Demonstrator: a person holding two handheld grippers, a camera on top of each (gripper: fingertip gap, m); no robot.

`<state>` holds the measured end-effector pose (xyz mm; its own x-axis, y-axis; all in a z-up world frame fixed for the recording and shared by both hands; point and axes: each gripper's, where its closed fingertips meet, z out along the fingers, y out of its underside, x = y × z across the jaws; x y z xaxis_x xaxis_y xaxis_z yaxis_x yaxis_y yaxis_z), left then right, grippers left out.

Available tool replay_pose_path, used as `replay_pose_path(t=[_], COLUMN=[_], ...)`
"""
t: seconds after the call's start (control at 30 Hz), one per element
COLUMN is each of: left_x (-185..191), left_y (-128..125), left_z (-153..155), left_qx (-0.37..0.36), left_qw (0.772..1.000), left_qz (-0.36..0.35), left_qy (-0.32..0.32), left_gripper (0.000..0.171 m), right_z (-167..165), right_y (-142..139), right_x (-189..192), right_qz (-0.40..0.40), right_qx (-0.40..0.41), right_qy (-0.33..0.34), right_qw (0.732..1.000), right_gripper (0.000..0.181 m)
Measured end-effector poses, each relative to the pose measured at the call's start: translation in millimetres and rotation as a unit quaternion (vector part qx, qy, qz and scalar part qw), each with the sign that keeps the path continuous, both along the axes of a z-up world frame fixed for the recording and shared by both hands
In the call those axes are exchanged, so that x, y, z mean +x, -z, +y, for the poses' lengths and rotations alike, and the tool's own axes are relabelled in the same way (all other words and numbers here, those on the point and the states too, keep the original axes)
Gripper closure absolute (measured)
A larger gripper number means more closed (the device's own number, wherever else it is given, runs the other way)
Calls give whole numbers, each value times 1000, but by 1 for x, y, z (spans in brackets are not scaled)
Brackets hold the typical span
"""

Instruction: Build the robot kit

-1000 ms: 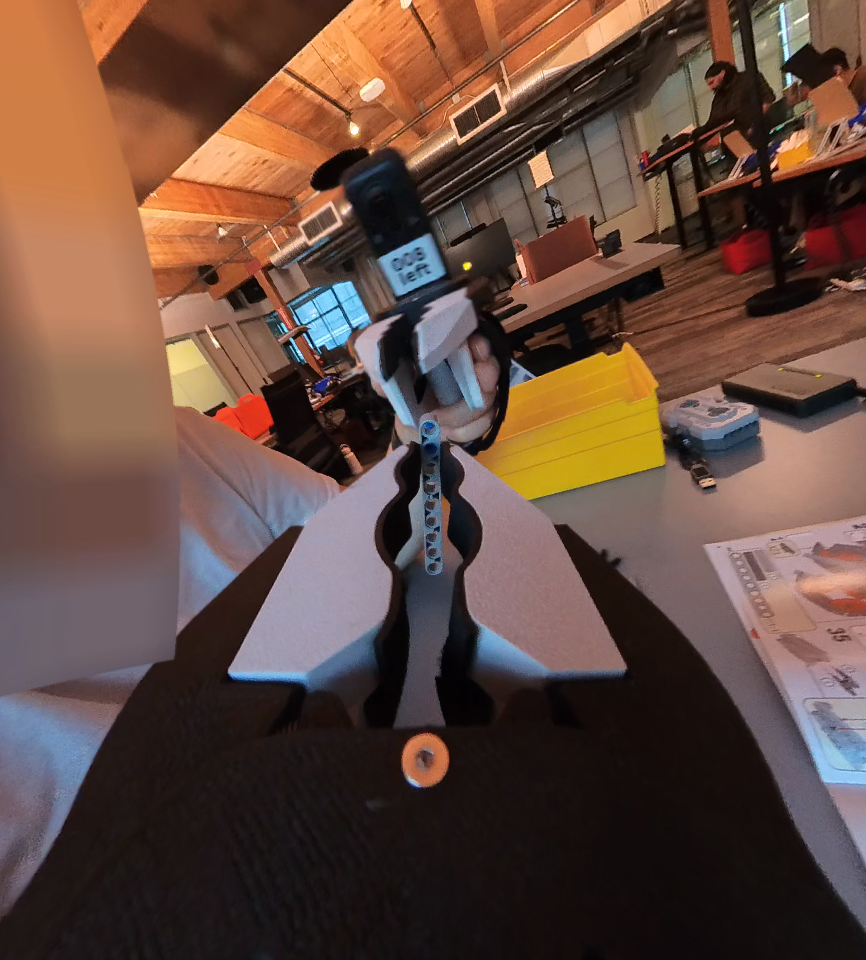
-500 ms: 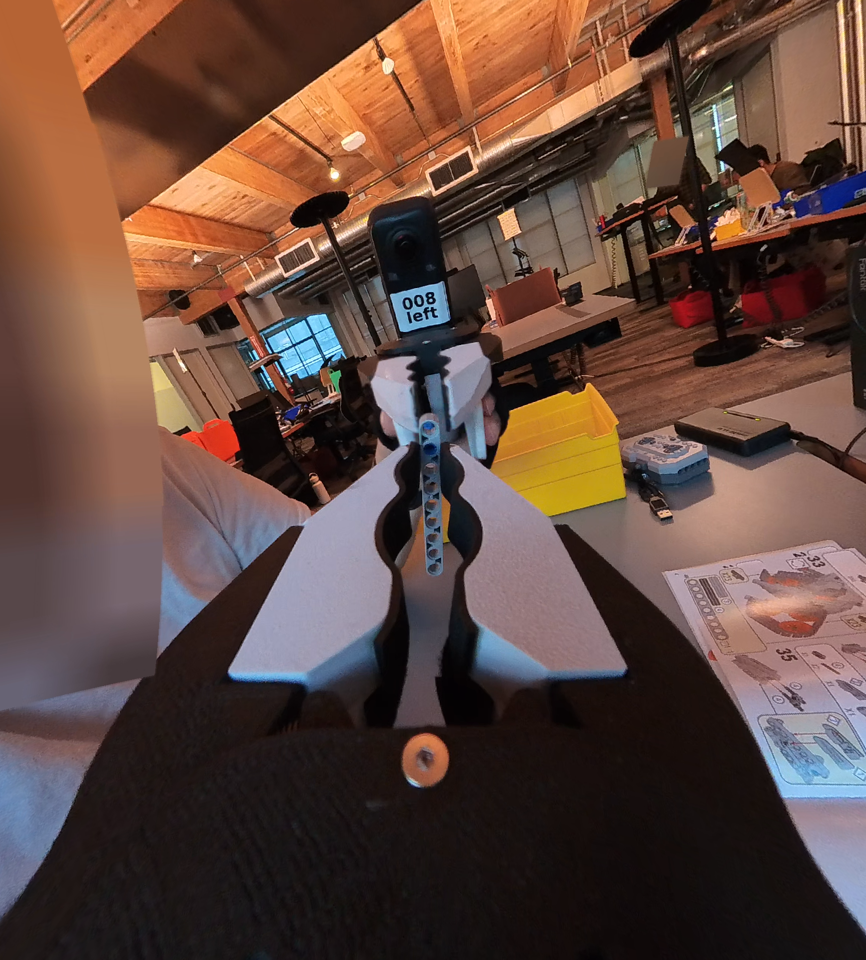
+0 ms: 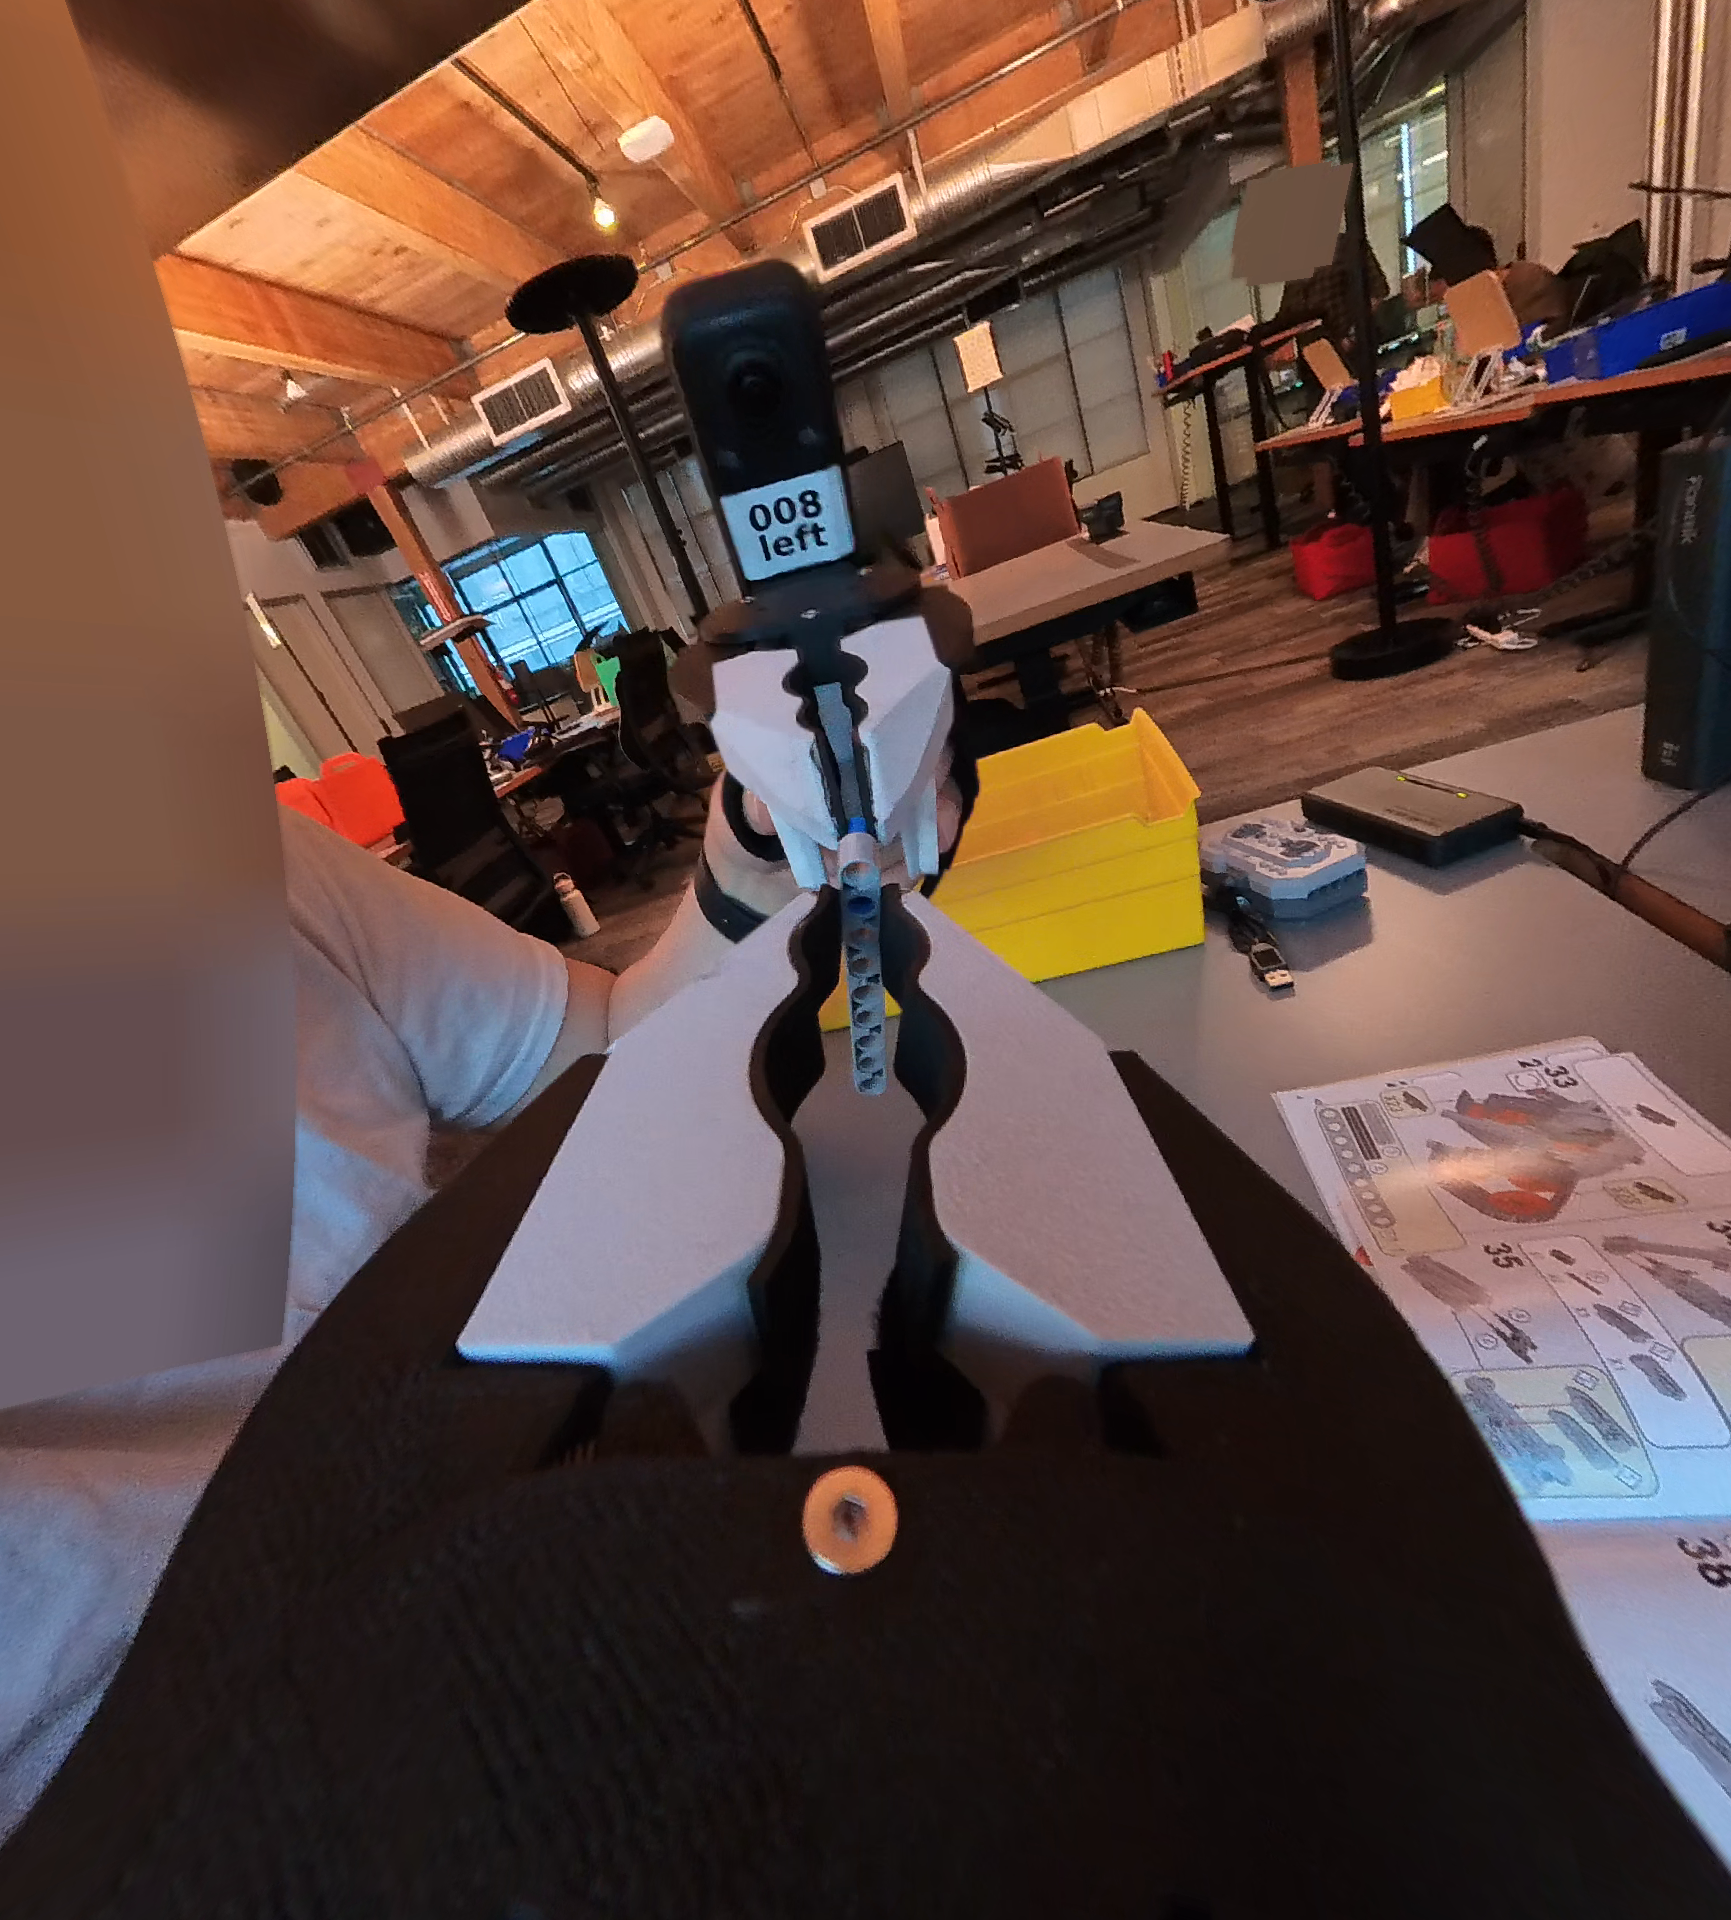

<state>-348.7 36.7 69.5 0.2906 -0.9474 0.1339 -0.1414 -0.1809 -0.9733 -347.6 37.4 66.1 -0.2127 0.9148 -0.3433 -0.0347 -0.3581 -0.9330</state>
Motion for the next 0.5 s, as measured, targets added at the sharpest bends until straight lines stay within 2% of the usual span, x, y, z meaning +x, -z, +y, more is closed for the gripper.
replay_pose_path(t=[0.17, 0.27, 0.3, 0.33, 0.4, 0.5], left_x=[-1, 8, 10, 7, 3, -2], left_y=[1, 7, 14, 17, 11, 17], left_z=[-1, -7, -8, -9, -11, -11], left_qx=[17, 13, 15, 25, 28, 20], left_qw=[1000, 999, 998, 997, 997, 996], left_qz=[17, 28, 56, 77, 72, 86], left_qy=[-8, 12, 16, 15, 12, 16], left_gripper=[170, 170, 170, 171, 171, 171], right_z=[-4, -18, -22, -22, -26, -24], right_y=[7, 24, 31, 31, 25, 34], right_x=[-5, -21, -27, -30, -32, -34], right_qz=[-15, -65, -82, -76, -51, -75], right_qx=[6, 44, 53, 49, 9, 16], right_qy=[-10, -26, -29, -29, -53, -48], right_qw=[1000, 997, 995, 995, 997, 996], right_gripper=[175, 175, 175, 175, 175, 175])
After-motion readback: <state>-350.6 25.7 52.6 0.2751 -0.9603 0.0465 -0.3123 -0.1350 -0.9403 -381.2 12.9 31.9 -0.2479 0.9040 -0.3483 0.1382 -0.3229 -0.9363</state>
